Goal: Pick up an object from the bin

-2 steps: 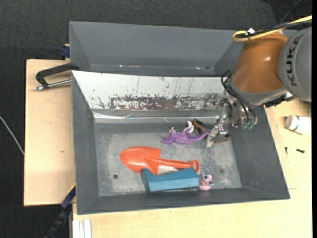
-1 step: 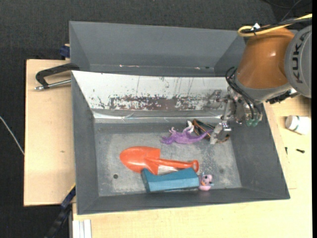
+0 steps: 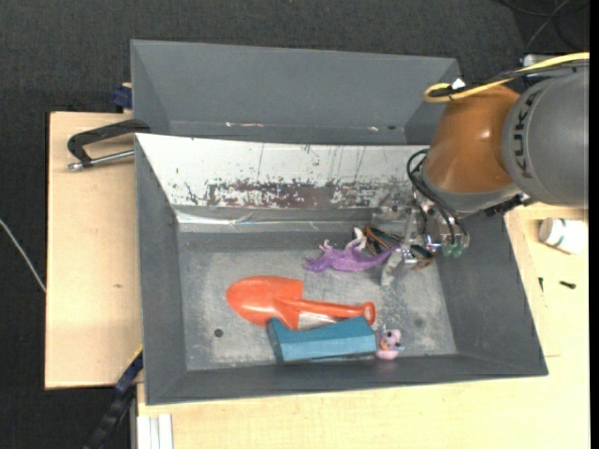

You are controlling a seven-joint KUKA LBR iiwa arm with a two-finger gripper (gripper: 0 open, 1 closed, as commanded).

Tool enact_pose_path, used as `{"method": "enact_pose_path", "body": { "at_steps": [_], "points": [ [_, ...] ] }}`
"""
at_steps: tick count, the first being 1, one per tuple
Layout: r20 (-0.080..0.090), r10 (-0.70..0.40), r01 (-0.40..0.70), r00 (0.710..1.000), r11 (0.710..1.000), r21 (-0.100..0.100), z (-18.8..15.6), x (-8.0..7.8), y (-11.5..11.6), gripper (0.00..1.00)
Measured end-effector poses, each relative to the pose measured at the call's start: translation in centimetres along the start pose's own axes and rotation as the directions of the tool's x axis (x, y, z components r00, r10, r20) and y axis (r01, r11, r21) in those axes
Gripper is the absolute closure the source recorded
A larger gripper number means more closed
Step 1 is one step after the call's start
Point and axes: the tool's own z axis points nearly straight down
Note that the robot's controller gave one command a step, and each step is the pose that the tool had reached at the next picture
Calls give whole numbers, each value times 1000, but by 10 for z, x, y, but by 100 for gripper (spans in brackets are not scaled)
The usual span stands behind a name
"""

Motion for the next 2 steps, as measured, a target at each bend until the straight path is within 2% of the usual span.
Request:
{"method": "enact_pose_path", "body": {
  "at_steps": [1, 2],
  "points": [
    [-2, -1, 1, 1000, 1000, 0, -2, 2, 0, 100],
    [-2, -1, 1, 1000, 1000, 0, -2, 2, 0, 100]
  ]
}}
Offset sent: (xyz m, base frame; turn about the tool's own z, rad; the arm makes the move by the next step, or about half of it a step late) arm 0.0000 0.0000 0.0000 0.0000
